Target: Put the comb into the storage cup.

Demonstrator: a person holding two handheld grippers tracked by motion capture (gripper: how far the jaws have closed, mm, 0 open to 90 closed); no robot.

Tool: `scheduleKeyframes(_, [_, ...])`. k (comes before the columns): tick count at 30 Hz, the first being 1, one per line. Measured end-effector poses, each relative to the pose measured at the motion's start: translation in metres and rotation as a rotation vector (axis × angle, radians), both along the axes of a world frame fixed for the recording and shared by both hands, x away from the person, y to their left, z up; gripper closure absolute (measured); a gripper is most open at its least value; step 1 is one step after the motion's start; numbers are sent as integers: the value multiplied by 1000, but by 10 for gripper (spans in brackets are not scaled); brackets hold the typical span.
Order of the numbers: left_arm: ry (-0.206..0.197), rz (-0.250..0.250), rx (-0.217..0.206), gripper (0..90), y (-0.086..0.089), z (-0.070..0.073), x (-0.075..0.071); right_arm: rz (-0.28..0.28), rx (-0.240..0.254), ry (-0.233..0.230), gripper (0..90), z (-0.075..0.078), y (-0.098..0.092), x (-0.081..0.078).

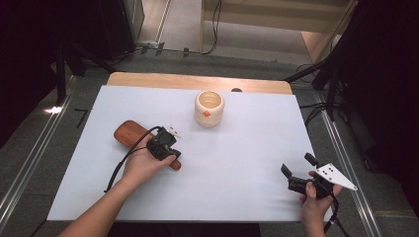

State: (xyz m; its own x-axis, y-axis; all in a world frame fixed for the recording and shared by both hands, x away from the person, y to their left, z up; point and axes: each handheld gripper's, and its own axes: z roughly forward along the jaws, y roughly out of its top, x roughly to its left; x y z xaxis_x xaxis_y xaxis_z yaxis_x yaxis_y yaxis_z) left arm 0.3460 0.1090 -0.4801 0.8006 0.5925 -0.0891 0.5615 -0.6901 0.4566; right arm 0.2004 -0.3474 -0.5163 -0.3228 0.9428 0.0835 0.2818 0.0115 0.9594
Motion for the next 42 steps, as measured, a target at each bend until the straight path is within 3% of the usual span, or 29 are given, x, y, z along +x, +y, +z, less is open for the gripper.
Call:
scheduleKeyframes(11, [2, 8, 12, 900, 34, 1, -27, -3, -7, 0, 0, 0, 1, 0])
scheduleKeyframes(16, [8, 61, 9, 900, 66, 2, -36, -4, -9, 1, 0, 0, 1, 0])
scheduleKeyframes(30, [-12, 191, 72, 900, 133, 7, -33, -13, -14, 8, 0, 0, 2, 0])
scheduleKeyframes(33, [-9, 219, 56, 900, 144, 8, -30, -14, -15, 9, 0, 0, 2, 0])
scheduleKeyframes(39, [-10, 191, 41, 900, 147, 10, -31, -13, -17, 10, 0, 0, 2, 0])
scheduleKeyframes(41, [-30, 162, 38, 900, 145, 11, -33, -13, -16, 10, 0, 0, 3, 0])
scheduleKeyframes(42, [-47, 148, 41, 819, 144, 13, -34, -13, -17, 10, 0, 0, 3, 0])
